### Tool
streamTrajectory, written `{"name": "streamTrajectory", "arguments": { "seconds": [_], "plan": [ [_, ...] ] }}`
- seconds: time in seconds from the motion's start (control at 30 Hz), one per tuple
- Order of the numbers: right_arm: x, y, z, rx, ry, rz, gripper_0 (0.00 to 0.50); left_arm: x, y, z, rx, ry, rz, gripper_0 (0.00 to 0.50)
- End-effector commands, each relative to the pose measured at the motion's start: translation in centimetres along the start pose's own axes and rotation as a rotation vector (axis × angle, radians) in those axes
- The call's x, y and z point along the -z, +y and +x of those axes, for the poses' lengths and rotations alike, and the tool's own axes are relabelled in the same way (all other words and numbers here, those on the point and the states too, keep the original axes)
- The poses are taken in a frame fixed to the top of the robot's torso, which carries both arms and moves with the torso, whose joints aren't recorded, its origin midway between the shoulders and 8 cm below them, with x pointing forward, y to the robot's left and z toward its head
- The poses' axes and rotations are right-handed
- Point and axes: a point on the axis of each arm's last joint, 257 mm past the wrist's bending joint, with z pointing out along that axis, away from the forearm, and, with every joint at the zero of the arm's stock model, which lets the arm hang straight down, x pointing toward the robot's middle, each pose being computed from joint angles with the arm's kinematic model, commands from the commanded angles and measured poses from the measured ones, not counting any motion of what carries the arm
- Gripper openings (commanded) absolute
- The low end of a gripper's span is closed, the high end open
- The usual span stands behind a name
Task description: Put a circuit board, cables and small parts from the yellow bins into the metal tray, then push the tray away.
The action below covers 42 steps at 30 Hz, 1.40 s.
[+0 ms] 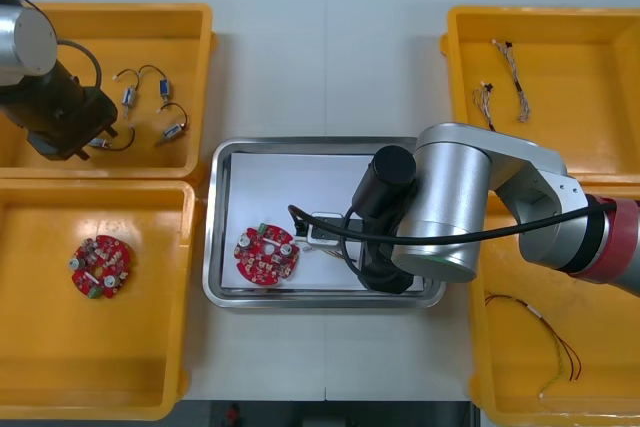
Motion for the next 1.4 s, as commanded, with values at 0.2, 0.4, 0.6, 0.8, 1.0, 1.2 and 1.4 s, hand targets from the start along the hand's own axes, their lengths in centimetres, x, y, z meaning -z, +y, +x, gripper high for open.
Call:
{"name": "streamTrajectory", "arguments": {
  "seconds": [0.2, 0.4, 0.6, 0.8, 1.0, 1.2, 1.4],
  "plan": [
    [3.0, -2.6, -2.5, 0.037, -0.068, 0.063, 0.5, 0.3, -2.7, -1.1, 0.025, -0.055, 0.043, 0.5],
    [6.1, -4.0, -2.1, 0.0, -0.032, 0.084, 0.5, -0.1, -2.8, -1.1, 0.02, -0.064, 0.041, 0.482],
    [9.5, -5.0, -0.7, -0.049, 0.03, 0.094, 0.5, -0.1, -2.9, -1.0, 0.015, -0.059, 0.044, 0.0],
    [13.1, -7.2, -2.2, -0.108, -0.066, 0.145, 0.5, 0.8, -3.2, -1.5, 0.013, -0.062, 0.061, 0.0],
    [17.3, -10.1, -2.4, -0.182, -0.173, 0.224, 0.5, 4.6, -3.2, -2.1, -0.009, -0.061, 0.067, 0.0],
    [20.5, -13.5, 0.1, -0.326, -0.24, 0.286, 0.5, 8.7, -3.4, -1.6, -0.066, -0.059, 0.065, 0.002],
    [21.4, -15.7, 4.9, -0.491, -0.243, 0.32, 0.5, 11.1, -4.1, 1.0, -0.192, -0.056, 0.044, 0.0]
  ]
}}
